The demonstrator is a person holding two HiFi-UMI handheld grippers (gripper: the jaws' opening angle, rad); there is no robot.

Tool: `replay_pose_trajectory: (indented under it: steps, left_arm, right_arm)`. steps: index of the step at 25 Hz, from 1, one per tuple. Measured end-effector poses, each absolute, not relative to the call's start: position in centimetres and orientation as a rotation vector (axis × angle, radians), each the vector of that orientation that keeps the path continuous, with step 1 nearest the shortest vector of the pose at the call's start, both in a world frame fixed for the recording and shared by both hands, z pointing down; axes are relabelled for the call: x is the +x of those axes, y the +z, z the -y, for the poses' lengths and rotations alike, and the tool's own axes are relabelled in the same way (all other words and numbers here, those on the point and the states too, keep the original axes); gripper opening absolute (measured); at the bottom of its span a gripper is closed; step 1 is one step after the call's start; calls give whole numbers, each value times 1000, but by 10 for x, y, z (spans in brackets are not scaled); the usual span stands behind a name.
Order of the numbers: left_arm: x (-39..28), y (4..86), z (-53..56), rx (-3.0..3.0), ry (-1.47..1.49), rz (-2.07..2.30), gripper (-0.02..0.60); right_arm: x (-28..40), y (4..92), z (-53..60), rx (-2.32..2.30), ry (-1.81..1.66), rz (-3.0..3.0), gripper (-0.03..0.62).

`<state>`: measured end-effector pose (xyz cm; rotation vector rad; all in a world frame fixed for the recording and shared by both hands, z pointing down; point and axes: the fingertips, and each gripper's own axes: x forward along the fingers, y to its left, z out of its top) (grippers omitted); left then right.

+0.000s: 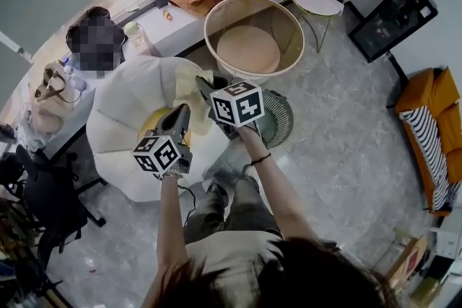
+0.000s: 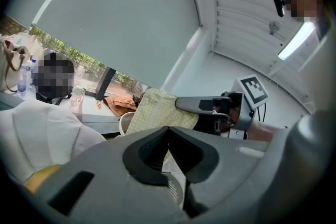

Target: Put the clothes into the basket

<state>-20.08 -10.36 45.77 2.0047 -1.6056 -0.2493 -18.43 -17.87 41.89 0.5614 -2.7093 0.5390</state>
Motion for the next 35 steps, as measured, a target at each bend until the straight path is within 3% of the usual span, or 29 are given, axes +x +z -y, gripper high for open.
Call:
replay_pose_trajectory:
  steps: [35]
  left_arm:
    - [-4,431,189,2158,-219,1419,11]
  right_arm:
    - [35,402,265,817,551,2658,12]
